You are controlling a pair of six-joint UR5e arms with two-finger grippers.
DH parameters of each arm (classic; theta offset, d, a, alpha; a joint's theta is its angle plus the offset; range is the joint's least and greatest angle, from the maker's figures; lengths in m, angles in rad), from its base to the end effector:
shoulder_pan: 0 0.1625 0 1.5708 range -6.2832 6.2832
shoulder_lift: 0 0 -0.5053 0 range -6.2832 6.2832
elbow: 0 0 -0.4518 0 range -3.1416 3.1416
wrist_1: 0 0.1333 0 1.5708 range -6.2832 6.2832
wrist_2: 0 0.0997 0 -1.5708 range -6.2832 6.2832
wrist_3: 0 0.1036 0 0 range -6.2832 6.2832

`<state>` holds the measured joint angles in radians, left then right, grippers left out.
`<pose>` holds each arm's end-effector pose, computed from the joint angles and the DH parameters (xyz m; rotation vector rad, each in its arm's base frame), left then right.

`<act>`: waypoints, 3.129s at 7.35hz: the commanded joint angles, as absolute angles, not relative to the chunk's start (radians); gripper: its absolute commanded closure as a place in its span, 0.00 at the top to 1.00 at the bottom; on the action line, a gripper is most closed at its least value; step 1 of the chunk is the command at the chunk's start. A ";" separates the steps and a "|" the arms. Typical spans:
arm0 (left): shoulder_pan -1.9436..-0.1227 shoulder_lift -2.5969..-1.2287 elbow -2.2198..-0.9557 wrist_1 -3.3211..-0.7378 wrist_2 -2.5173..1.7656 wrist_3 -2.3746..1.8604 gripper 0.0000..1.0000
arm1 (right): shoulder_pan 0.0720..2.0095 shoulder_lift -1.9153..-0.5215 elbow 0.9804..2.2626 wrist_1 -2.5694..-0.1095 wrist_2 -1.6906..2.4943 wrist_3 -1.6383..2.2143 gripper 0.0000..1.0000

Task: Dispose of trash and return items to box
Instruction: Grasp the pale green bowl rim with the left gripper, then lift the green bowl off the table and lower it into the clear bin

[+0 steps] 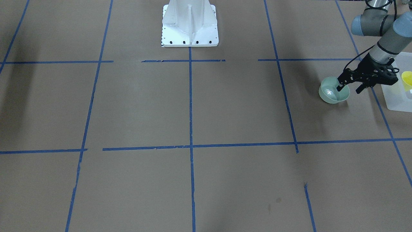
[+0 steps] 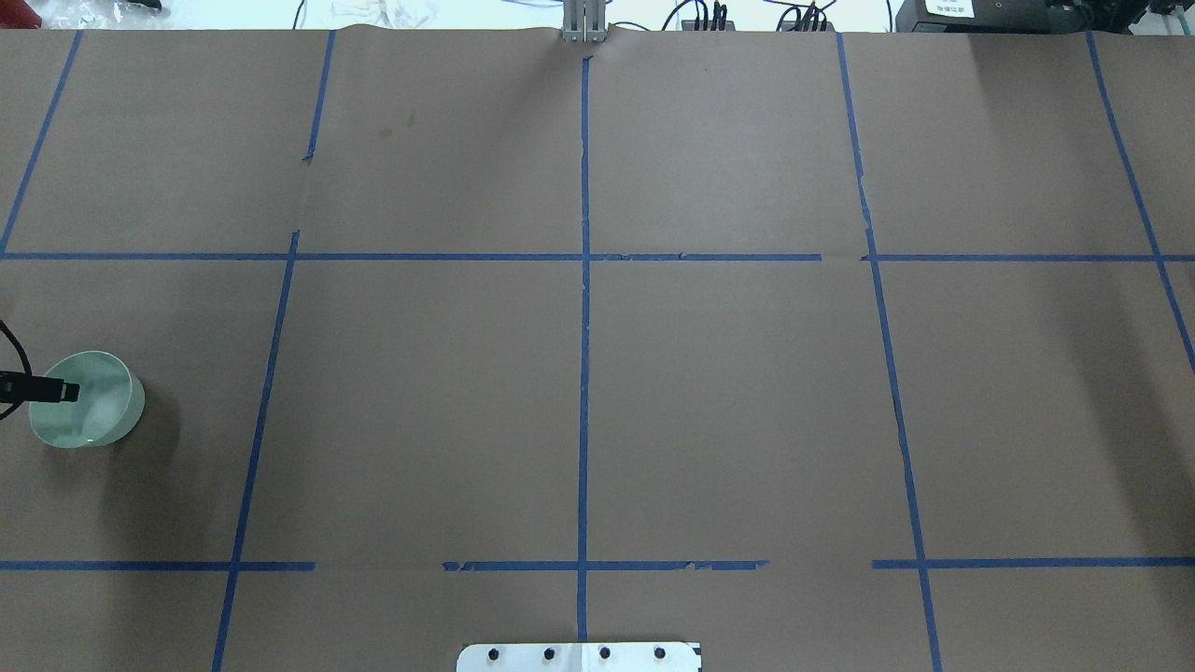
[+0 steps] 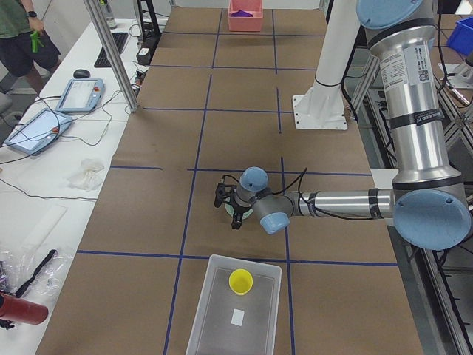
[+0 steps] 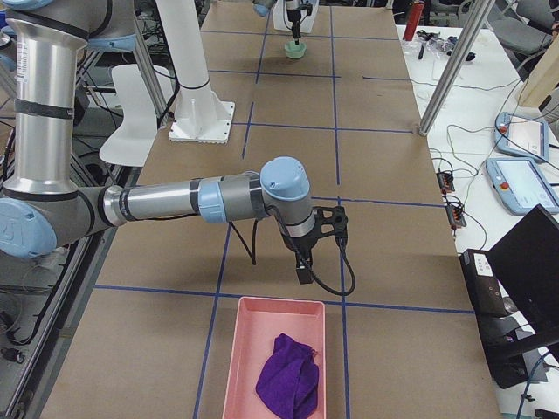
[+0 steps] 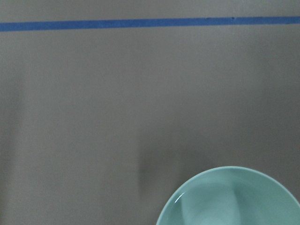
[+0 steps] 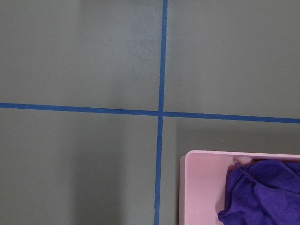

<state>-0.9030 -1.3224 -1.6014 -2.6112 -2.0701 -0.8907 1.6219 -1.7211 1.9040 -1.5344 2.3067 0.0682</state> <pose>0.2138 -0.4063 0.7387 0.2416 0.8988 -0.0013 0.0883 -0.4787 0.6332 0.2030 -0.7345 0.0328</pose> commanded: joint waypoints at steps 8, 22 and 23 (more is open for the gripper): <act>-1.014 -1.305 -1.649 -2.605 -2.370 -0.867 0.00 | 1.563 -1.634 1.671 -1.481 2.307 0.072 1.00; -1.835 -1.545 -1.203 -1.835 -2.238 0.098 0.99 | 1.563 -1.663 1.704 -1.451 2.395 0.069 1.00; -1.835 -1.522 -1.218 -1.867 -2.240 0.094 1.00 | 1.563 -1.661 1.706 -1.450 2.393 0.069 1.00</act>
